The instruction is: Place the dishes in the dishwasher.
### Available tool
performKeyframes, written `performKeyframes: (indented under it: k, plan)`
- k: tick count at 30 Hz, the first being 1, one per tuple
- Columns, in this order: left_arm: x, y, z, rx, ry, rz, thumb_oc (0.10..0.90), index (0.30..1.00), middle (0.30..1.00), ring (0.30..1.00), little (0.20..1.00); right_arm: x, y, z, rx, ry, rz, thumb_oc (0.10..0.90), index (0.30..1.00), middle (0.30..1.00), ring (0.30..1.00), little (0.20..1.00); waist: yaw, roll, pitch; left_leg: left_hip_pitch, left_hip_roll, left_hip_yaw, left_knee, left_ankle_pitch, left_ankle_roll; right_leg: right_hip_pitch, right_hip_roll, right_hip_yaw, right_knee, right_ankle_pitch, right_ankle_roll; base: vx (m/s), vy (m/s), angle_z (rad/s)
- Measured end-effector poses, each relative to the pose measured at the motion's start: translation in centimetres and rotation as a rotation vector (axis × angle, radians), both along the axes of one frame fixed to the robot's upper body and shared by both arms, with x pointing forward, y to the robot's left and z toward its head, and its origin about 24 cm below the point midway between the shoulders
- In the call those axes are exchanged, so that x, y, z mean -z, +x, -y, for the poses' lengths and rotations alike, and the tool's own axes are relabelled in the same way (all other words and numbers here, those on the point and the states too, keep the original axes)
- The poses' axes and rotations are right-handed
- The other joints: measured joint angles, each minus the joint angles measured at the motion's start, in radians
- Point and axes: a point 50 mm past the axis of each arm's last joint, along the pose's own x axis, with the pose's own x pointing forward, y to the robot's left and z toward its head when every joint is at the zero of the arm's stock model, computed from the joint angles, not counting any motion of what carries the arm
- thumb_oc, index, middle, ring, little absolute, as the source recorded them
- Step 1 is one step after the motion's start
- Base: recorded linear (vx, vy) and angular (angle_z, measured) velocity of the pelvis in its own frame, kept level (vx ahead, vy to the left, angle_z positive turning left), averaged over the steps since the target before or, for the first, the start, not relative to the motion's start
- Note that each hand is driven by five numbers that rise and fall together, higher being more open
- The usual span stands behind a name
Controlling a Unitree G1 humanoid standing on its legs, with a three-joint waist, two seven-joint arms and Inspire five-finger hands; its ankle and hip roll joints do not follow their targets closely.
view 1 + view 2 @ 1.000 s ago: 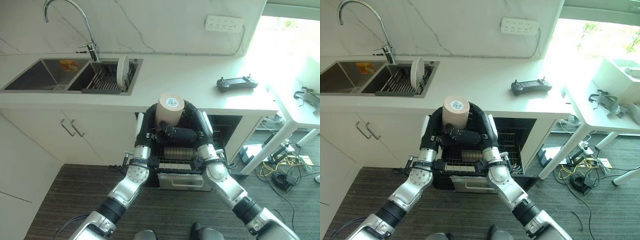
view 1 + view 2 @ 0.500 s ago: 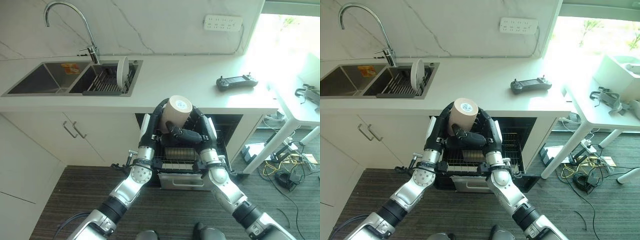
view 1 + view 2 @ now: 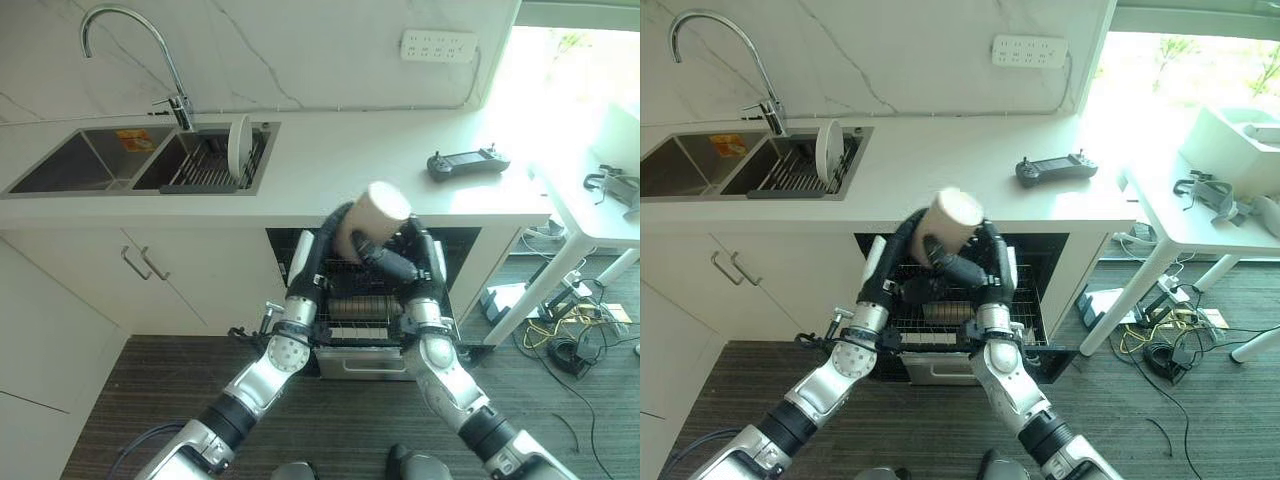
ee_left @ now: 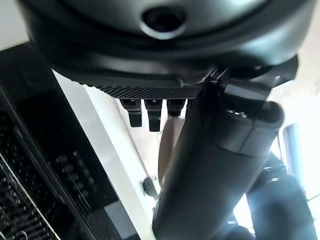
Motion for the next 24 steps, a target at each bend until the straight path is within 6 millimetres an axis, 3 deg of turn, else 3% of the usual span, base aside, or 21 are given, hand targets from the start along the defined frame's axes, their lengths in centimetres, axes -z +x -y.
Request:
performKeyframes:
  k: [2, 4, 6, 8, 18, 24]
  plan:
    - [0.2, -0.3, 0.3, 0.015, 0.003, -0.007, 0.8, 0.9, 0.9, 0.9, 0.9, -0.2, 0.1, 1.4, 0.081, 0.038, 0.013, 0.4, 0.3, 0.3, 0.3, 0.3, 0.001, 0.005, 0.0, -0.001, 0.0, 0.0, -0.001, 0.0, 0.0, 0.0, 0.0, 0.0, -0.001, -0.001, 0.0, -0.01, 0.001, -0.02]
    - [1.3, -1.1, 0.3, 0.028, 0.035, -0.036, 0.8, 0.9, 0.9, 0.9, 0.9, -1.4, 0.3, 4.0, 0.232, 0.118, 0.072, 0.4, 0.3, 0.3, 0.3, 0.3, -0.001, 0.02, 0.0, -0.001, 0.0, 0.004, -0.002, -0.001, 0.001, -0.001, 0.0, 0.003, -0.003, 0.0, 0.001, -0.01, 0.001, -0.02]
    - [2.6, -1.9, -0.3, 0.018, 0.054, -0.082, 0.8, 0.9, 0.9, 0.9, 0.9, -2.4, 0.2, 6.6, 0.342, 0.15, 0.135, 0.4, 0.3, 0.3, 0.3, 0.3, -0.004, 0.026, 0.001, 0.0, 0.0, 0.006, -0.007, -0.001, 0.001, -0.002, 0.001, 0.003, -0.003, -0.001, 0.003, 0.0, 0.0, 0.0]
    - [3.5, -2.4, -0.9, 0.005, 0.071, -0.114, 0.8, 0.9, 0.9, 0.9, 0.9, -2.9, 0.1, 7.8, 0.391, 0.156, 0.162, 0.4, 0.3, 0.3, 0.3, 0.3, -0.015, 0.026, 0.001, 0.002, 0.0, 0.006, -0.014, 0.001, -0.002, -0.004, 0.002, 0.003, -0.003, -0.001, 0.003, 0.0, 0.0, 0.0]
    - [4.0, -2.7, -1.9, -0.008, 0.121, -0.119, 0.8, 0.9, 0.9, 0.9, 0.9, -1.3, -0.8, 7.7, 0.334, 0.141, 0.131, 0.4, 0.3, 0.3, 0.3, 0.3, -0.019, 0.026, 0.002, -0.003, 0.002, 0.005, -0.022, 0.002, -0.003, -0.009, 0.002, 0.0, -0.001, -0.014, 0.015, 0.0, 0.003, 0.0]
    - [5.3, -3.8, -4.6, -0.064, 0.185, -0.167, 0.8, 0.9, 0.9, 0.9, 0.9, 2.2, -3.3, 9.4, 0.342, 0.055, -0.003, 0.4, 0.3, 0.3, 0.3, 0.3, -0.02, 0.025, 0.003, -0.001, 0.001, 0.002, -0.04, 0.002, -0.003, -0.011, 0.002, -0.005, -0.002, -0.02, 0.011, 0.0, 0.0, 0.0]
